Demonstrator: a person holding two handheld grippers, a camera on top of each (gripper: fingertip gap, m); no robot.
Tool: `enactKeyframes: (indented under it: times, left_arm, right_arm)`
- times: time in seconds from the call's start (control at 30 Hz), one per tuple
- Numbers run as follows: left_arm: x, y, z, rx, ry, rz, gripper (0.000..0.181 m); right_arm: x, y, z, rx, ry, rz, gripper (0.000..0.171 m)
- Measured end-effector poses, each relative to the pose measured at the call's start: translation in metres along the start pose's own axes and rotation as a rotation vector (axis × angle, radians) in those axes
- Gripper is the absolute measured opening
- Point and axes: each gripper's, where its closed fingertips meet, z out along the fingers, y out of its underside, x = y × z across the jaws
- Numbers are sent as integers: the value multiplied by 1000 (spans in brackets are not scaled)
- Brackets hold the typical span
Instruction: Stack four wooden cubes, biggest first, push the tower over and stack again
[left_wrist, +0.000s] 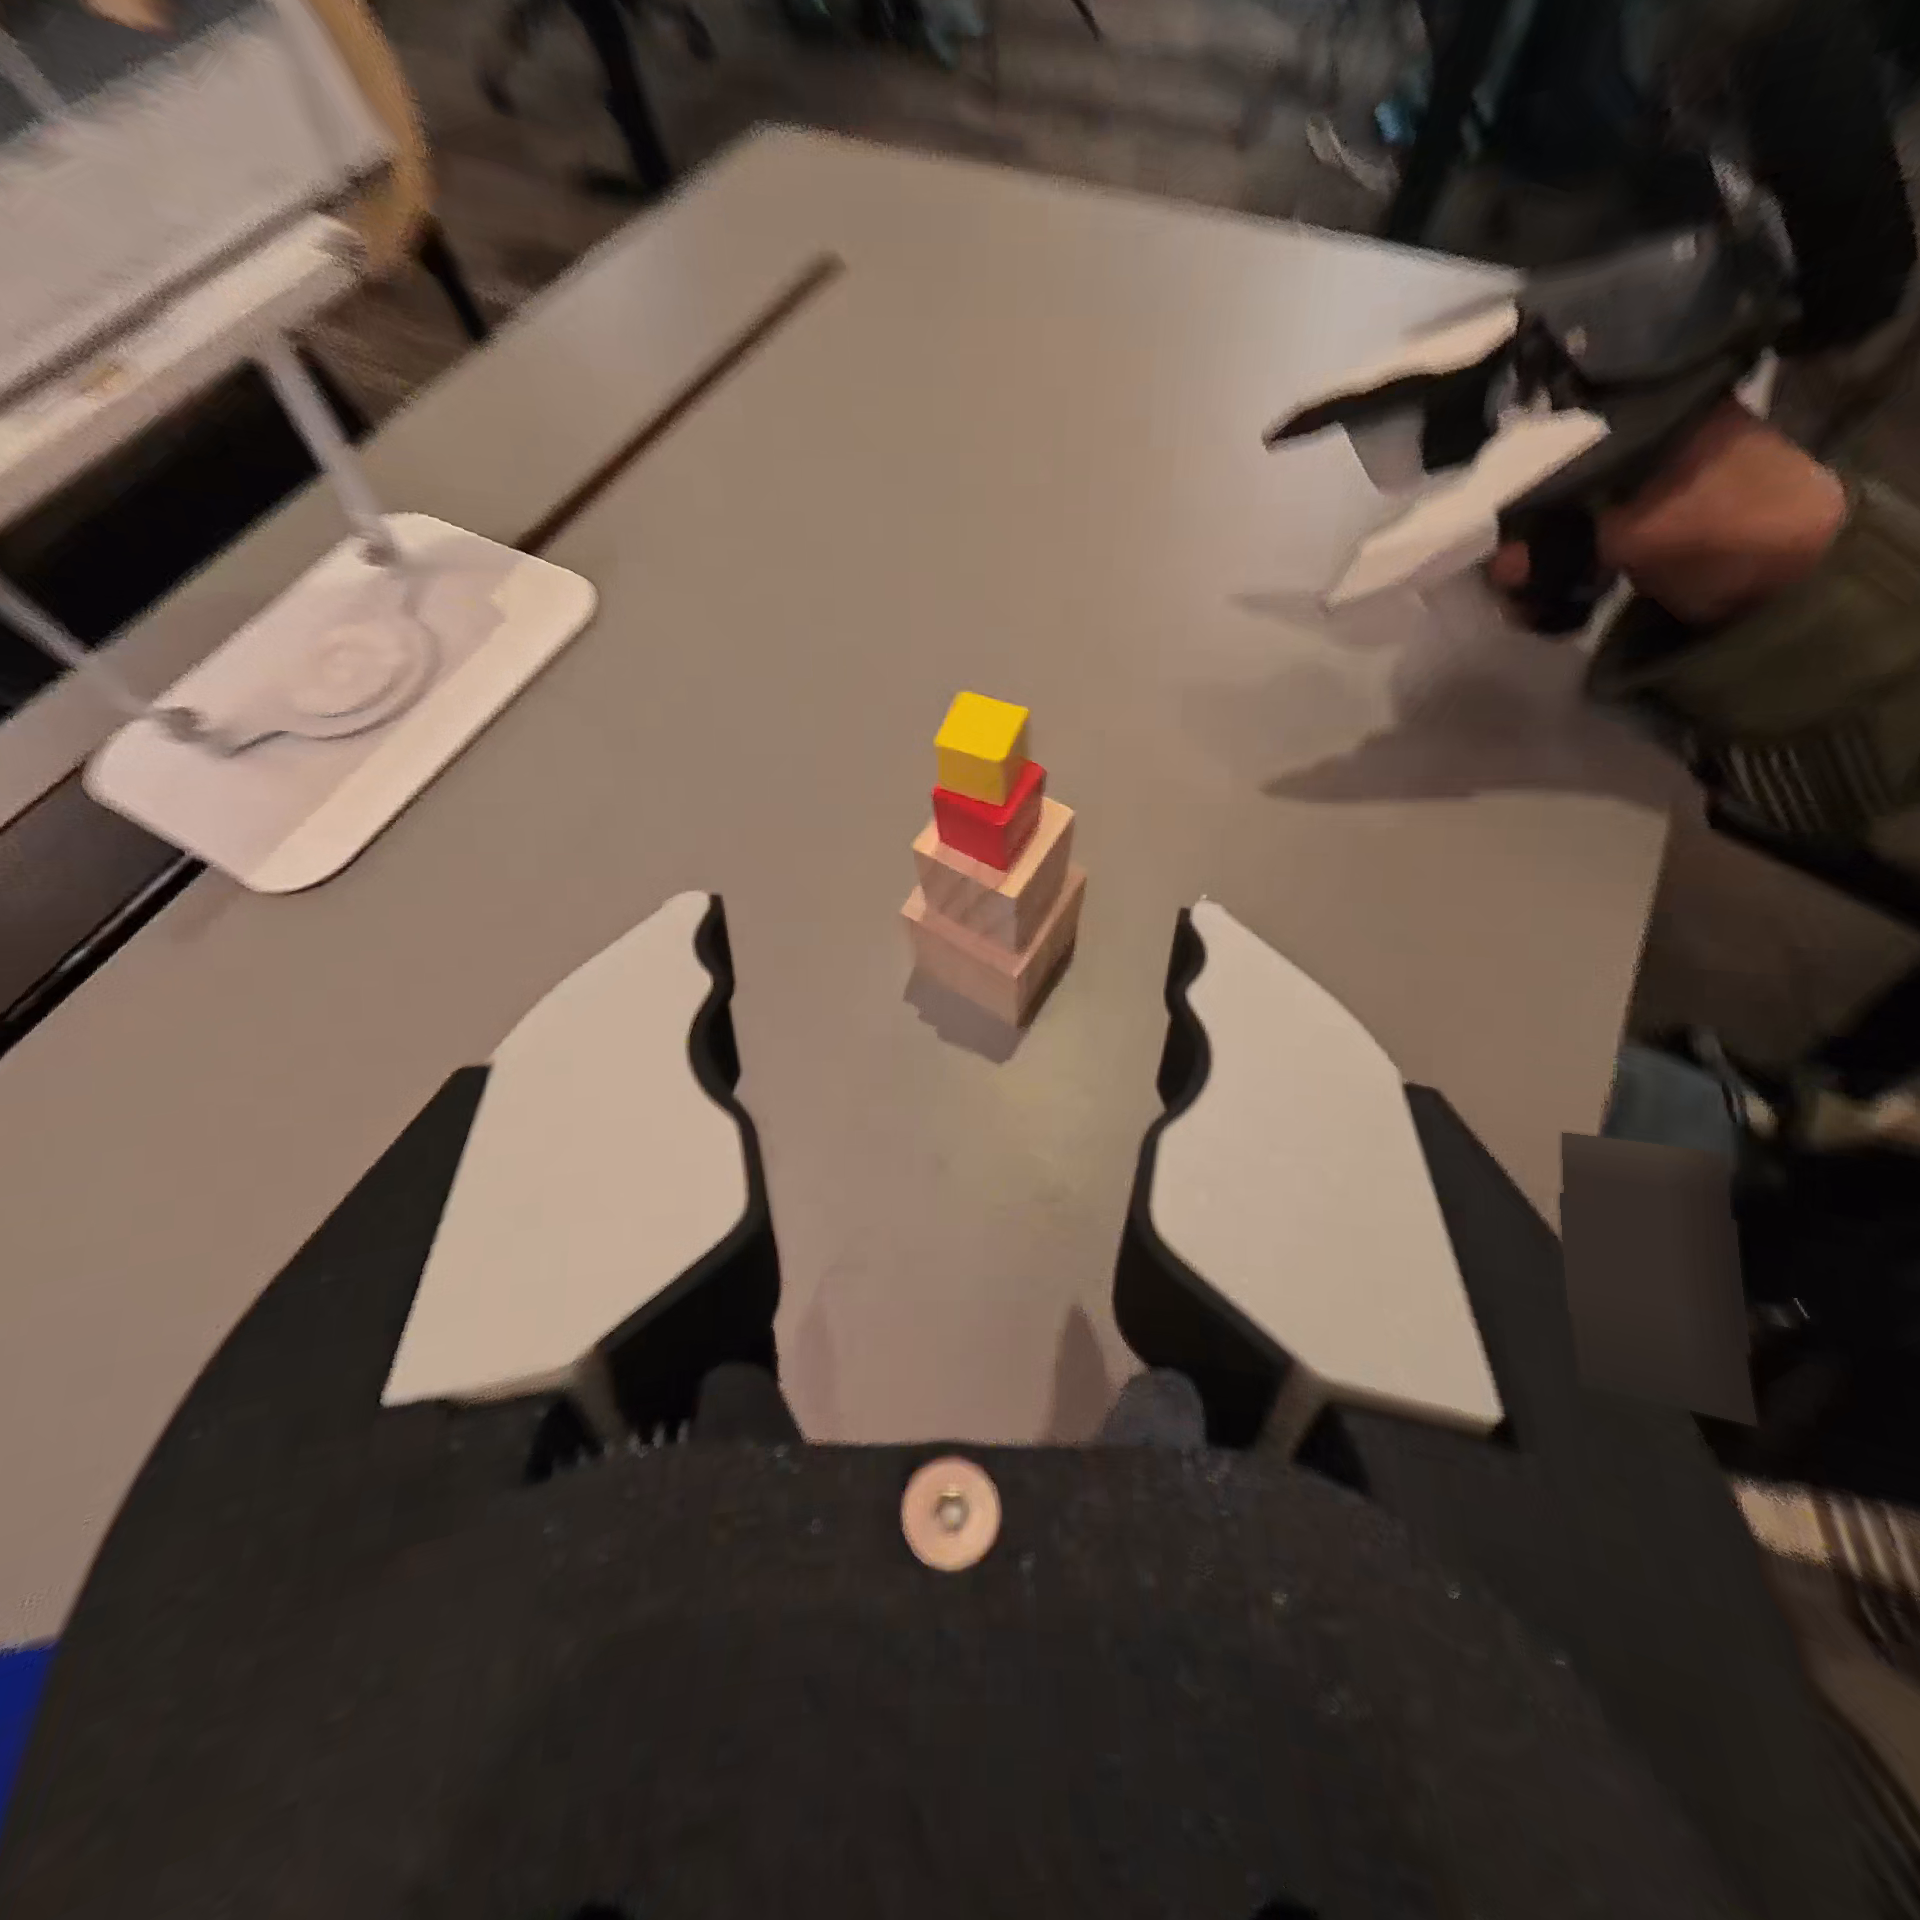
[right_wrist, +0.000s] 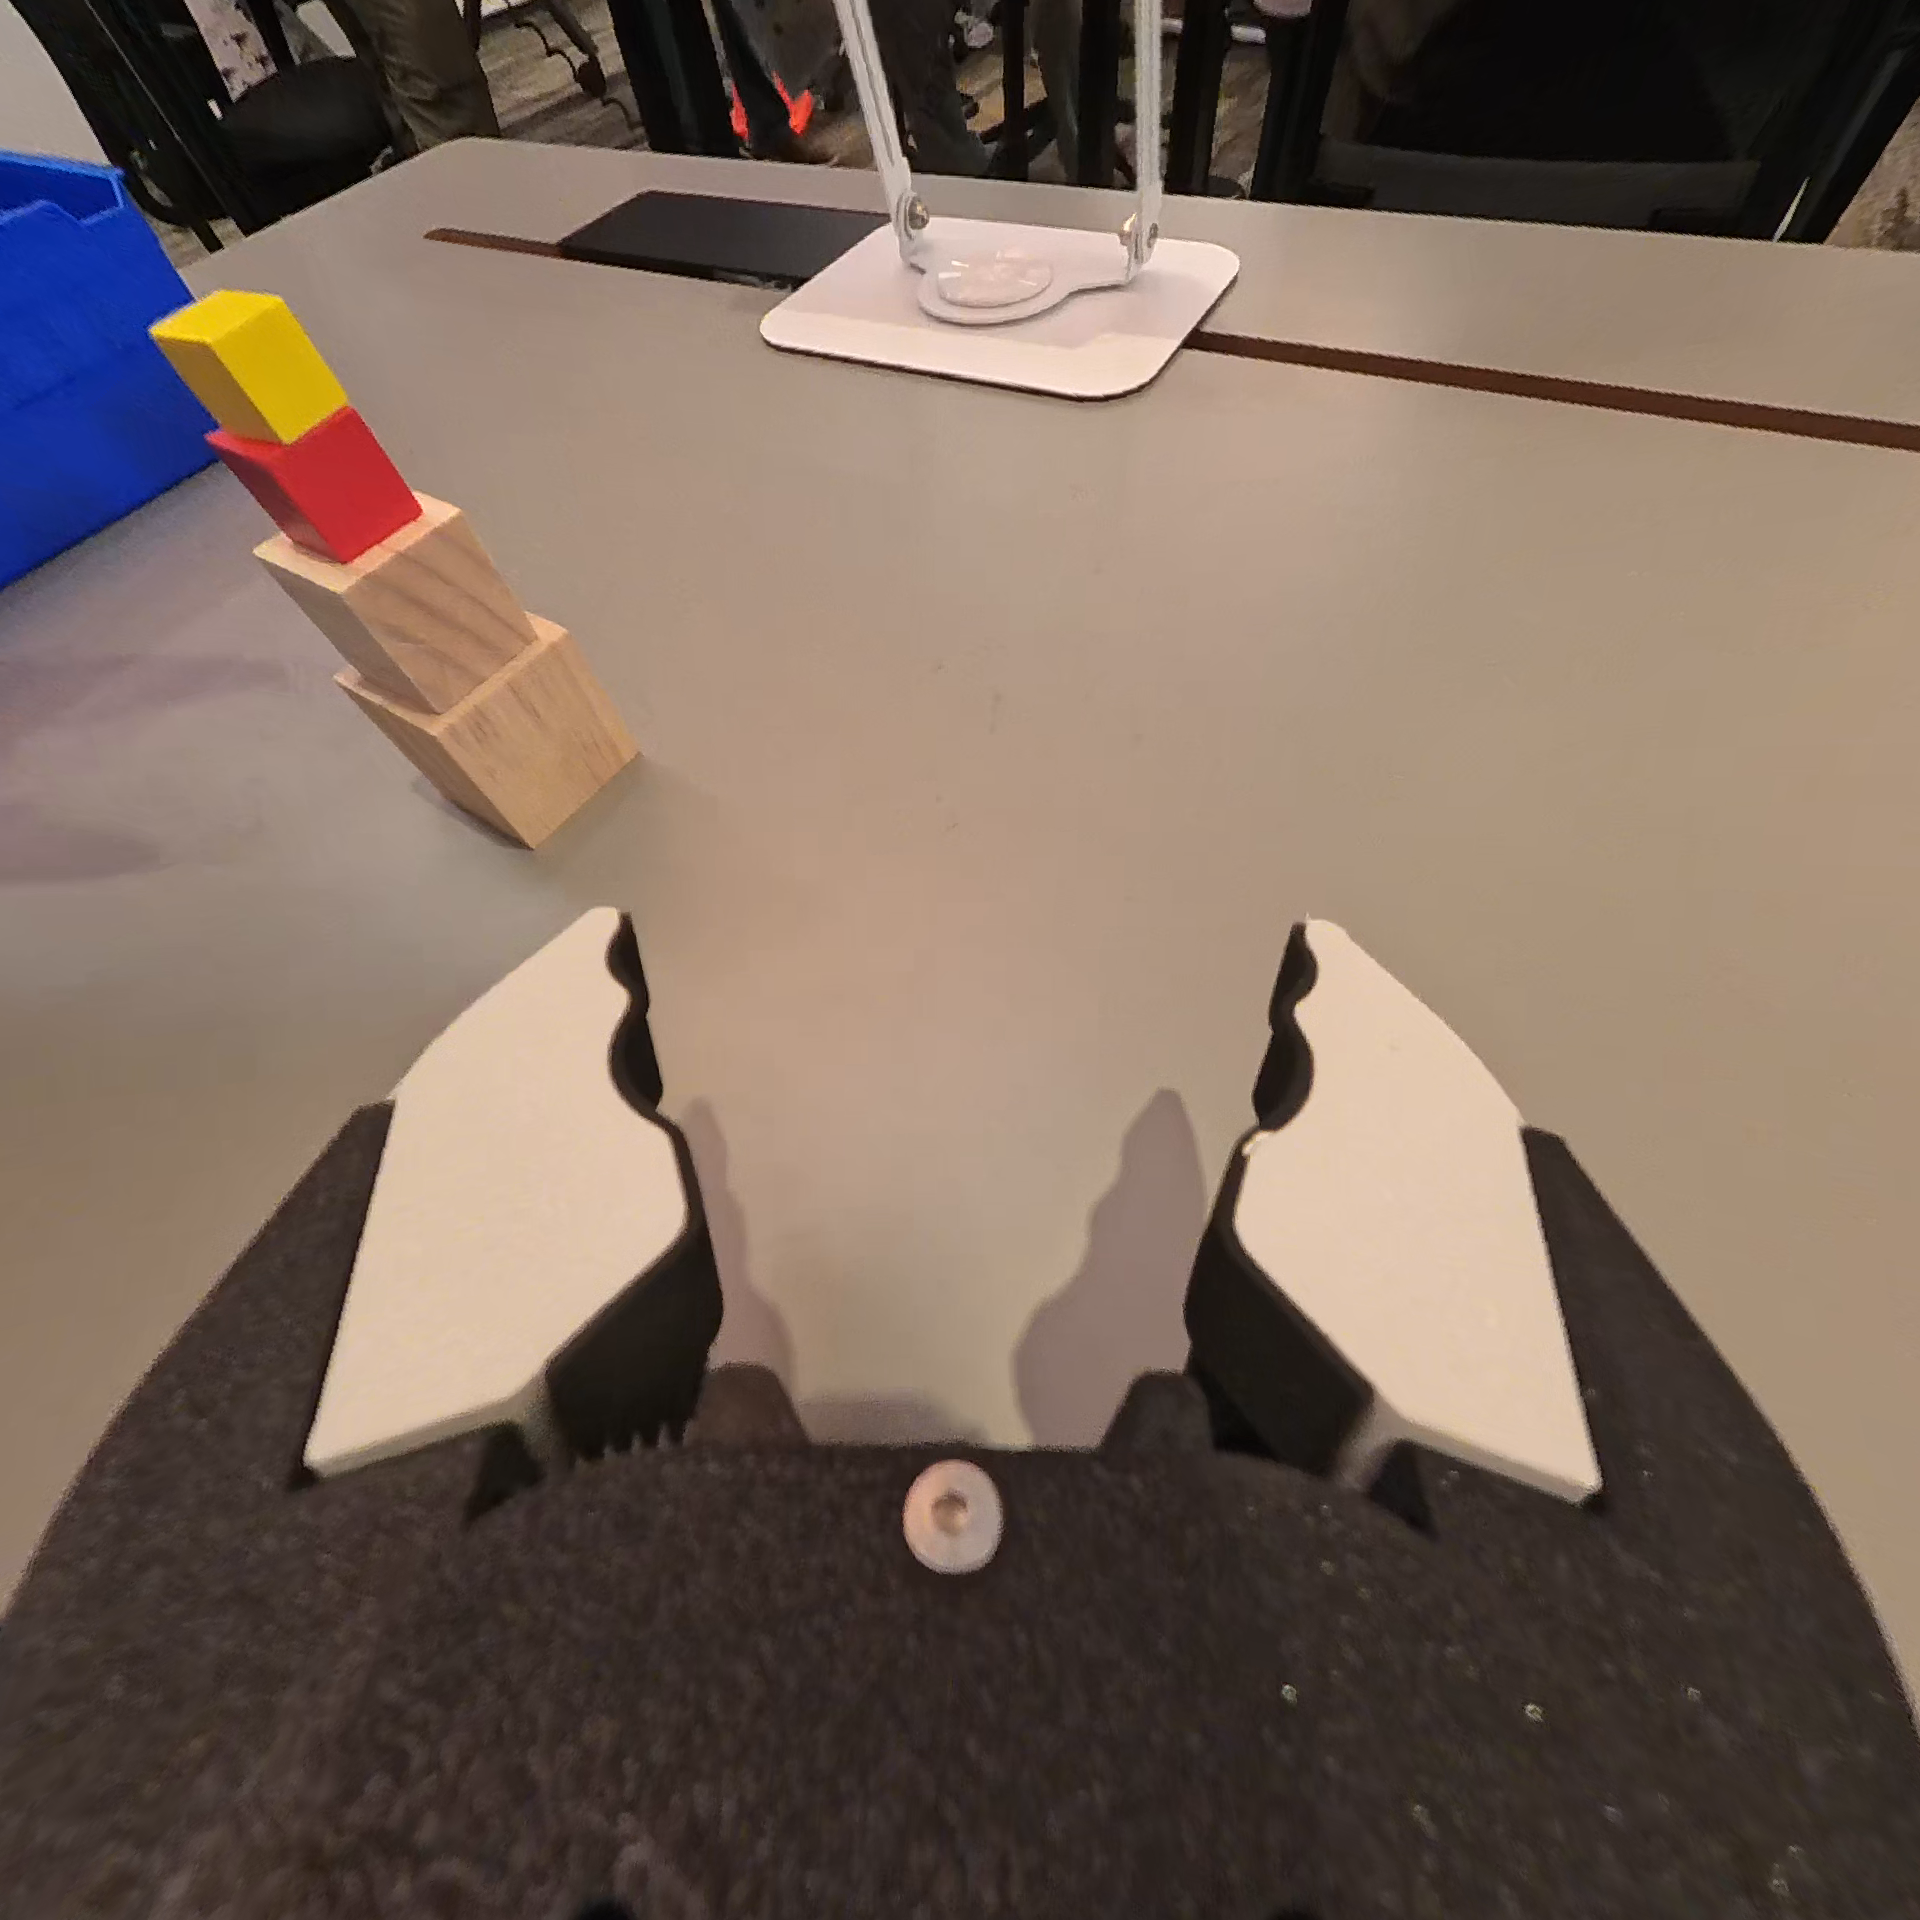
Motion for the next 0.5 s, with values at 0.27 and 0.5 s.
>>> enactKeyframes:
  times: [0.27,0.5]
  left_arm:
    - [-2,41,-35,347,-198,-202,72]
    - [-4,57,-44,333,-265,-165,76]
  right_arm:
    - [-7,7,13,-104,85,-20,112]
    - [-21,11,29,-352,118,46,94]
